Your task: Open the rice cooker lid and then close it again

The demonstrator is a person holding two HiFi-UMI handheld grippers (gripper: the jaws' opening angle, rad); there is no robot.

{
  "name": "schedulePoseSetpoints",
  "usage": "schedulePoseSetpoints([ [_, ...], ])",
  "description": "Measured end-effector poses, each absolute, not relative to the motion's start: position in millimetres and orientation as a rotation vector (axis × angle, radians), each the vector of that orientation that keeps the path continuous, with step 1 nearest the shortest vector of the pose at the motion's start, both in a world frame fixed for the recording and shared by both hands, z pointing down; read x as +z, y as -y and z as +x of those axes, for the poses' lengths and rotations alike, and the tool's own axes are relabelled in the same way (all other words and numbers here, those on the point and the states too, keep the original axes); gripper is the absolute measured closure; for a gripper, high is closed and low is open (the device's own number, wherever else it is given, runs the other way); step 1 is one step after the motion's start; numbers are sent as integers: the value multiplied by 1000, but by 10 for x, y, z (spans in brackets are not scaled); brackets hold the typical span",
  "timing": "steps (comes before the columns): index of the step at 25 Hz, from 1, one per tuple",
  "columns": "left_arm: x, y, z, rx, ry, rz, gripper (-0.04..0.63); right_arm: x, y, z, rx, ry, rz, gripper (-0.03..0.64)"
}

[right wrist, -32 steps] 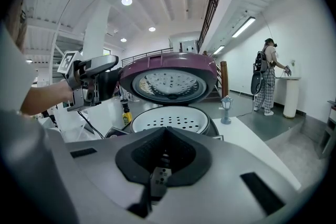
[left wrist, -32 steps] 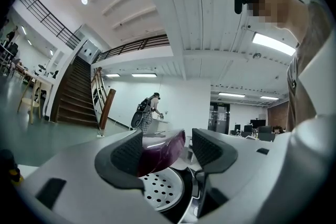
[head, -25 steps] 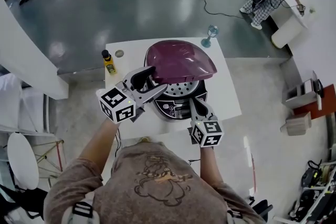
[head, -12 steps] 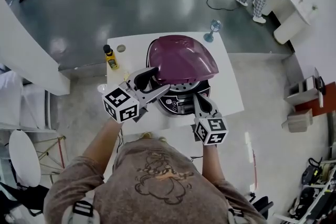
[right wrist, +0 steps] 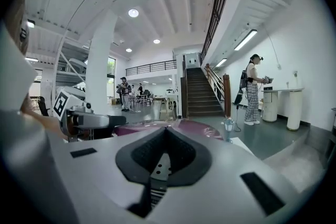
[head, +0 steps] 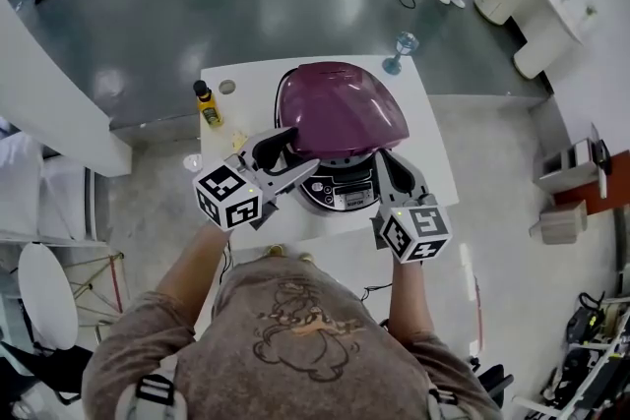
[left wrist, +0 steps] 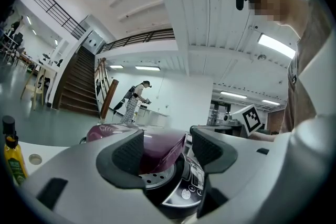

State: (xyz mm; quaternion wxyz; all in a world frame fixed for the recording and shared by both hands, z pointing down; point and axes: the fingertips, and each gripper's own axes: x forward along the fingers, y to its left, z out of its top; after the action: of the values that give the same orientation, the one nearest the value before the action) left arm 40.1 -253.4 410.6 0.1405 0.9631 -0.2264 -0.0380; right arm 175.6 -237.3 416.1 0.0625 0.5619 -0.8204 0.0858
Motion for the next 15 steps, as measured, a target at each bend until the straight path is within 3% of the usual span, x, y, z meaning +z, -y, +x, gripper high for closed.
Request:
schedulePoseSetpoints([
  [15, 4230, 2485, 391, -73, 631, 2756, 298, 4298, 2546, 1812, 318, 2433, 1687, 612],
])
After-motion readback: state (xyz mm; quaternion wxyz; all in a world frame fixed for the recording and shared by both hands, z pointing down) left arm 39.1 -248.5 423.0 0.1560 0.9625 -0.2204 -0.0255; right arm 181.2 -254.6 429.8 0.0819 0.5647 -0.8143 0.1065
